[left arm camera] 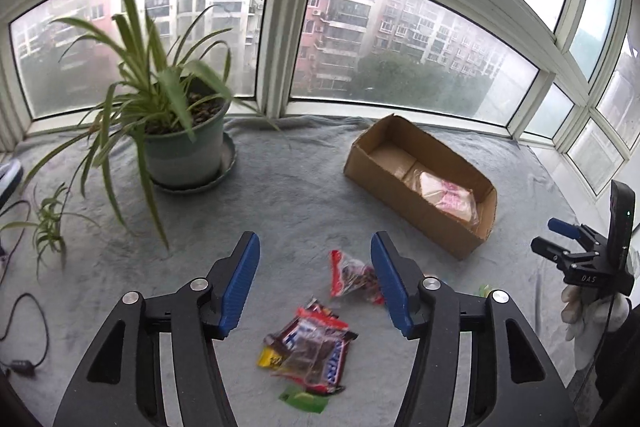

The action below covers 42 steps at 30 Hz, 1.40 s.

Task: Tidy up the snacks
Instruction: 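Grasp the clear candy bag with the left tool while the right tool grasps the yellow jelly cup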

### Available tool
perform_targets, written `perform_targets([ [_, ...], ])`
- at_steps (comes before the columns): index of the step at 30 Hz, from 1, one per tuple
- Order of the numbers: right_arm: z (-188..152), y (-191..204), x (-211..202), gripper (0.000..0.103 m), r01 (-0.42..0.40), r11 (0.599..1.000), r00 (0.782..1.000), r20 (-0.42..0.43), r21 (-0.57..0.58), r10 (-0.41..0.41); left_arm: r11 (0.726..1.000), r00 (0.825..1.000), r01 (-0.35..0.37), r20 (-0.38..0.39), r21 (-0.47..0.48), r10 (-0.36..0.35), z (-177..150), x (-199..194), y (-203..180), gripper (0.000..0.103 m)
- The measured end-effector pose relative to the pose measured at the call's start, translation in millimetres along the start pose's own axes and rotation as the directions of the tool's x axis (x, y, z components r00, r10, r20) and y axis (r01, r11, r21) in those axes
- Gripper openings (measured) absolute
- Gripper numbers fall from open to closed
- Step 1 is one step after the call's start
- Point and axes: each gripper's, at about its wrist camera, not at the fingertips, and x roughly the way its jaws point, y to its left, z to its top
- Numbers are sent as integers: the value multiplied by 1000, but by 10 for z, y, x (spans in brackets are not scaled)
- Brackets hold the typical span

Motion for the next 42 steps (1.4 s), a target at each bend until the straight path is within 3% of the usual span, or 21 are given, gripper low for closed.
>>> perform_targets([
  [6, -288, 7, -24, 103, 47, 999, 999, -9, -11, -47, 999, 996, -41, -76, -24, 39, -469, 108, 121, 57],
  [13, -658, 9, 72, 102, 75, 997, 996, -37, -4, -75, 998, 992, -62, -113, 11, 63, -749, 249, 46, 57],
  [18, -781, 39, 207, 91, 78, 997, 994, -72, -19, -79, 998, 990, -66, -124, 17, 68, -857, 308, 60, 57],
  [22, -820, 34, 330, 67, 54, 999, 993, -106, -9, -54, 998, 989, -65, -132, 10, 65, -893, 368, 79, 57],
  [25, -832, 43, 418, 62, 45, 999, 991, -125, -6, -45, 998, 989, -55, -134, 13, 57, -912, 406, 67, 57],
  [28, -826, 42, 492, 44, 35, 999, 989, -142, -4, -35, 999, 989, -51, -138, 19, 53, -916, 443, 52, 57],
  [36, -798, -8, 665, 44, 22, 1000, 985, -174, 19, -19, 999, 988, -36, -148, 28, 40, -901, 548, 22, 51],
  [38, -803, -4, 701, 38, 14, 1000, 982, -187, 22, -9, 999, 988, -33, -151, 31, 37, -896, 569, 16, 51],
  [42, -811, 7, 747, 37, 15, 1000, 980, -199, 18, -11, 999, 986, -27, -163, 25, 31, -897, 629, 19, 48],
])
